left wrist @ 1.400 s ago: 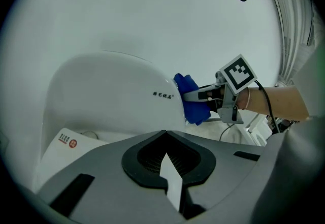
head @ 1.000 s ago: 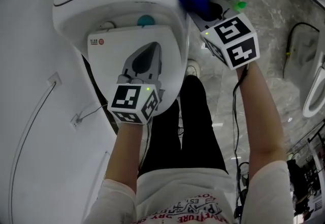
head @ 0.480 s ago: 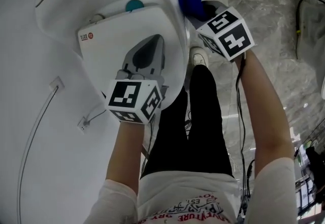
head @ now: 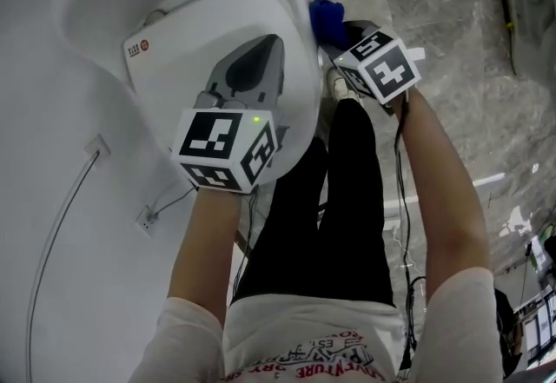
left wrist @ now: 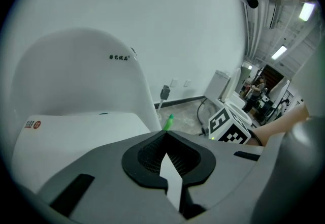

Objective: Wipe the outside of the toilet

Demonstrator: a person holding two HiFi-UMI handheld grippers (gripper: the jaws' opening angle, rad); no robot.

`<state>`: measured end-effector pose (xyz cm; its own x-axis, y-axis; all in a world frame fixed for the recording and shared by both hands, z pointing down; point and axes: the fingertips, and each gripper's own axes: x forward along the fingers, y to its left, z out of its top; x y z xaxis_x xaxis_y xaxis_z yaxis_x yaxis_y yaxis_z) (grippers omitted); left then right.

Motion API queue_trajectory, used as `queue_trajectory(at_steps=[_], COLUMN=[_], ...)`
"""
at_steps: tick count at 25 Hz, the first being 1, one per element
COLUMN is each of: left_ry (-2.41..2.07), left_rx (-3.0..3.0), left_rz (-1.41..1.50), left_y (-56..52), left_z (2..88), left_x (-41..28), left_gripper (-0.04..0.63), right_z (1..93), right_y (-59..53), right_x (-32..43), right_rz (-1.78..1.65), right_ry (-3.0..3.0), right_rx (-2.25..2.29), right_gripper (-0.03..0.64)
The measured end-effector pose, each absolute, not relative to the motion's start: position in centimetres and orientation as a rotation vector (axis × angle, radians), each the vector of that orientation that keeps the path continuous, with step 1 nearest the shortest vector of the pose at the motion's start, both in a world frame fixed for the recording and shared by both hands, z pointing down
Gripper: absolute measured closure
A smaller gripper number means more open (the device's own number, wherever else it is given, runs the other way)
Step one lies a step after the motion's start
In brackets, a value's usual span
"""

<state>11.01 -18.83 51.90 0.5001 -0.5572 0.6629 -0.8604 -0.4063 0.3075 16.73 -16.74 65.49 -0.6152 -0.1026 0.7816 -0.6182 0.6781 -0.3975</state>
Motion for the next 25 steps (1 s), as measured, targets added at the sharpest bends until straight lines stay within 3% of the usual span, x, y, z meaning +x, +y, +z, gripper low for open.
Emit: queue_trajectory(at_steps=[12,25], left_ry=[-1.079,-1.302], left_rx=[2.147,2.012], left_rz=[0.639,0.486], left_y=[-11.2,-2.5], left_z=[52.5,50.6], left_x=[12.2,11.3], left_gripper=[0.589,0.589], right_z=[66.6,67.1], right_y=[-7.8,1.1], right_x=[17.2,16.3], right_rz=[0.919,0.906], right_ry=[-2.050,-2.014], right_rx=[0.569,0.508], right_gripper=[0.541,0.541])
